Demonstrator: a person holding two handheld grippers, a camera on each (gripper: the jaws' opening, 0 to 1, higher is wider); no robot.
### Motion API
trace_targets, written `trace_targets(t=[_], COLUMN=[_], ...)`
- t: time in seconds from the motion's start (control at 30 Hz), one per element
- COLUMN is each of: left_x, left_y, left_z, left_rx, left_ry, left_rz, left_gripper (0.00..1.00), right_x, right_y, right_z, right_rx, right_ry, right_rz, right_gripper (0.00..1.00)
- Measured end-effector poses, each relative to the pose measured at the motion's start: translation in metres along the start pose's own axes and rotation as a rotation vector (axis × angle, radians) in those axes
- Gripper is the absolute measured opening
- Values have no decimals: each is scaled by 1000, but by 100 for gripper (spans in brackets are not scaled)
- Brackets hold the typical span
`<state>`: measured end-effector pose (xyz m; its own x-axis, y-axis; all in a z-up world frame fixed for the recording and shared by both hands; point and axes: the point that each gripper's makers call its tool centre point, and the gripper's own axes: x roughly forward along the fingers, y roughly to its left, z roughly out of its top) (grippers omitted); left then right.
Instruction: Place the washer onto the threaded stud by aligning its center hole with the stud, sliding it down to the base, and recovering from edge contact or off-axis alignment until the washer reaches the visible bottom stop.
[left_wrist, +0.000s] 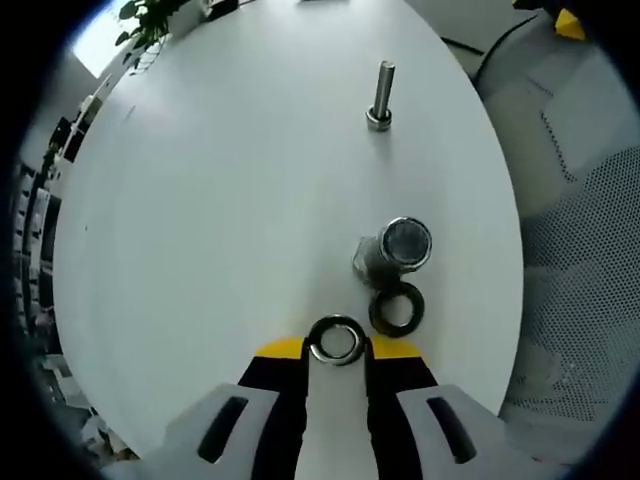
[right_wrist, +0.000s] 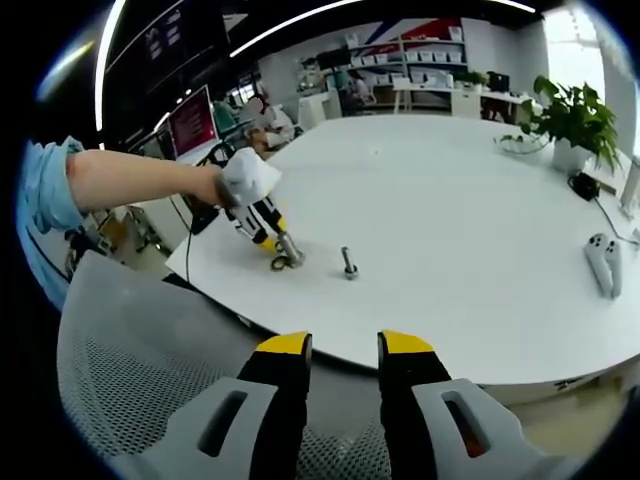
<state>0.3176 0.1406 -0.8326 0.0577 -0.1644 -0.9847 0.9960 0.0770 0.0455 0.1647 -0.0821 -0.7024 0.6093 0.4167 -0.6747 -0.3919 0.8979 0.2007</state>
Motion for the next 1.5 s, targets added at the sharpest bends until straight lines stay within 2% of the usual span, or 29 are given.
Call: trace_targets(t=[0.23,0.4,0.53,0.73,0.9,1.07,1.37,1.5], left_x=[-11,-24,-37,-50,-62,-64,-79,-77], left_y=[6,5,7,1,-4,-7,-16,-21], left_z=[1,4,10,11,19,20,42,53], left_rx=[-7,-8,-57,-55,-48,-68,-62,-52], left_ry=[24,16,-15,-17,-34,-27,-53,-67], left_rz=[4,3,2,-7,2,-8,-14,-23], left_gripper=[19,19,19,19,19,19,19,19], right_x=[0,0,0,0,0,0,0,0], right_y=[0,0,0,1,1,1,2,3], right_z=[0,1,1,1,2,1,1,1], right_rx=[0,-1,-2,-3,-3,-5,-6,-11], right_ry=[-2,-3,-3,-7,-10,-8,-7,-2], right_rz=[1,3,4,6,7,10,11,15], right_gripper=[28,28,28,28,28,28,28,28])
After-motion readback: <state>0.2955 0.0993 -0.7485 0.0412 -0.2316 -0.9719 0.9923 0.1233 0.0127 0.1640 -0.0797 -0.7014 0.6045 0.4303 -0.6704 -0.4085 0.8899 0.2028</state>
